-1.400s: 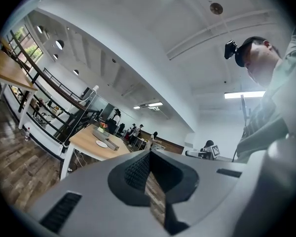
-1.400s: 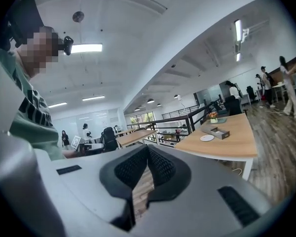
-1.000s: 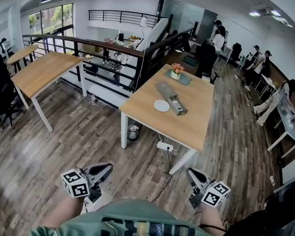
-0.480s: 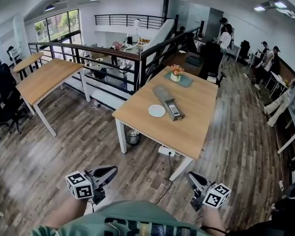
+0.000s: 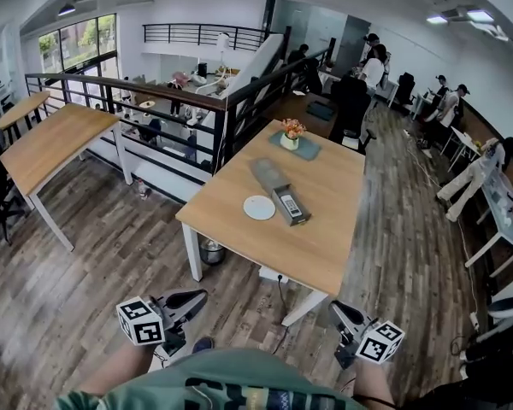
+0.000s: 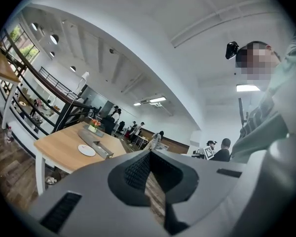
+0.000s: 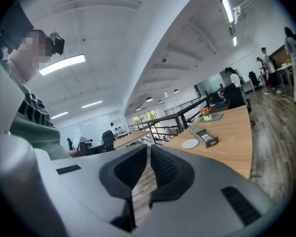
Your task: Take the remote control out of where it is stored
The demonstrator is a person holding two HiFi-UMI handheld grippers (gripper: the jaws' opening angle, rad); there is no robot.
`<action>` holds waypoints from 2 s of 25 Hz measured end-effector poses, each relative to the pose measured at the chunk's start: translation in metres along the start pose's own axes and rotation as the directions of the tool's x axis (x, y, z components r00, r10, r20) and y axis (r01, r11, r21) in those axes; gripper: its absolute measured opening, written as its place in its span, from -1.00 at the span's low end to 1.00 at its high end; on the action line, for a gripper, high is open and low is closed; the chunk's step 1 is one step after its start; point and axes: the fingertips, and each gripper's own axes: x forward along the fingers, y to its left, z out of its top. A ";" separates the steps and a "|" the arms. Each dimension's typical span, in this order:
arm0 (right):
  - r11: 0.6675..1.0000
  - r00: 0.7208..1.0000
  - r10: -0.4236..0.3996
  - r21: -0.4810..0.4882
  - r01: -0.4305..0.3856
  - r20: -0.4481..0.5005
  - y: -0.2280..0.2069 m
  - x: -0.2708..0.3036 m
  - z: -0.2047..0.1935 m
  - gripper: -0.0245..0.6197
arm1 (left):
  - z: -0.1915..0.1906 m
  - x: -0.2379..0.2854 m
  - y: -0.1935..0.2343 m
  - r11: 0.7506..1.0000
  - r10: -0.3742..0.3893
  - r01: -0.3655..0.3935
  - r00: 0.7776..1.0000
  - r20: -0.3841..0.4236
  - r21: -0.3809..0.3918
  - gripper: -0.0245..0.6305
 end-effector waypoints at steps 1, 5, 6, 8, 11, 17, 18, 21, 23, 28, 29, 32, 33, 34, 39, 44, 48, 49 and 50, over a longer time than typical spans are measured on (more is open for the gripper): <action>1.000 1.000 -0.017 -0.006 0.017 0.007 -0.001 0.011 0.008 -0.90 | 0.009 0.003 0.016 1.000 -0.016 0.016 1.000 0.007 -0.002 -0.95; 0.995 0.995 -0.090 -0.029 0.091 0.036 0.007 0.047 0.047 -0.90 | 0.057 0.017 0.068 0.995 -0.097 0.096 0.995 0.012 0.021 -0.95; 0.993 0.993 -0.110 -0.037 0.111 0.043 0.009 0.057 0.057 -0.90 | 0.069 0.020 0.080 0.993 -0.116 0.116 0.993 0.010 0.029 -0.95; 0.989 0.988 -0.143 -0.038 0.145 0.060 0.009 0.077 0.070 -0.90 | 0.086 0.025 0.105 0.989 -0.147 0.147 0.989 0.006 0.035 -0.95; 0.984 0.983 -0.176 -0.015 0.178 0.059 0.007 0.108 0.071 -0.90 | 0.098 0.029 0.141 0.983 -0.180 0.180 0.984 -0.002 0.026 -0.95; 0.978 0.978 -0.207 0.000 0.207 0.016 0.001 0.150 0.073 -0.84 | 0.109 0.039 0.190 0.979 -0.202 0.202 0.979 -0.010 -0.007 -0.95; 0.978 0.977 -0.211 -0.002 0.211 0.012 -0.003 0.154 0.077 -0.83 | 0.110 0.041 0.196 0.979 -0.202 0.202 0.979 -0.006 -0.011 -0.95; 0.977 0.977 -0.214 0.001 0.214 0.008 -0.017 0.167 0.084 -0.80 | 0.109 0.048 0.213 0.981 -0.191 0.191 0.982 -0.003 -0.033 -0.95; 0.979 0.979 -0.202 0.007 0.202 0.004 -0.029 0.177 0.086 -0.77 | 0.107 0.057 0.223 0.983 -0.180 0.180 0.984 -0.012 -0.046 -0.95; 0.991 0.991 -0.129 0.037 0.130 -0.020 -0.077 0.200 0.082 -0.70 | 0.107 0.094 0.233 0.990 -0.137 0.137 0.990 -0.024 -0.028 -0.95; 0.993 0.993 -0.113 0.039 0.114 -0.023 -0.090 0.202 0.083 -0.69 | 0.109 0.104 0.233 0.992 -0.125 0.125 0.992 -0.022 -0.017 -0.95; 0.997 0.998 -0.062 0.037 0.063 -0.028 -0.134 0.208 0.096 -0.69 | 0.118 0.136 0.232 0.998 -0.068 0.069 0.998 -0.008 0.008 -0.95; 0.998 0.999 -0.043 0.037 0.044 -0.031 -0.149 0.210 0.102 -0.69 | 0.120 0.148 0.230 0.999 -0.045 0.045 0.999 0.000 0.005 -0.95; 0.999 0.999 -0.023 0.034 0.024 -0.034 -0.164 0.212 0.109 -0.68 | 0.120 0.159 0.226 1.000 -0.025 0.025 1.000 0.005 0.002 -0.95; 0.997 0.996 0.071 -0.005 -0.072 -0.049 -0.229 0.220 0.133 -0.66 | 0.117 0.220 0.210 0.998 0.052 -0.052 0.999 -0.001 0.036 -0.95; 0.995 0.994 0.104 0.006 -0.104 -0.035 -0.284 0.213 0.149 -0.66 | 0.117 0.278 0.195 0.996 0.078 -0.077 0.997 -0.020 0.043 -0.95; 0.994 0.993 0.104 0.039 -0.103 -0.047 -0.318 0.213 0.140 -0.66 | 0.113 0.308 0.194 0.993 0.110 -0.108 0.992 -0.066 0.046 -0.95; 0.994 0.993 0.105 0.045 -0.103 -0.054 -0.324 0.215 0.136 -0.66 | 0.113 0.314 0.195 0.993 0.112 -0.109 0.991 -0.079 0.049 -0.95; 0.994 0.992 0.106 0.048 -0.103 -0.065 -0.330 0.217 0.131 -0.66 | 0.112 0.320 0.197 0.993 0.112 -0.107 0.990 -0.090 0.053 -0.95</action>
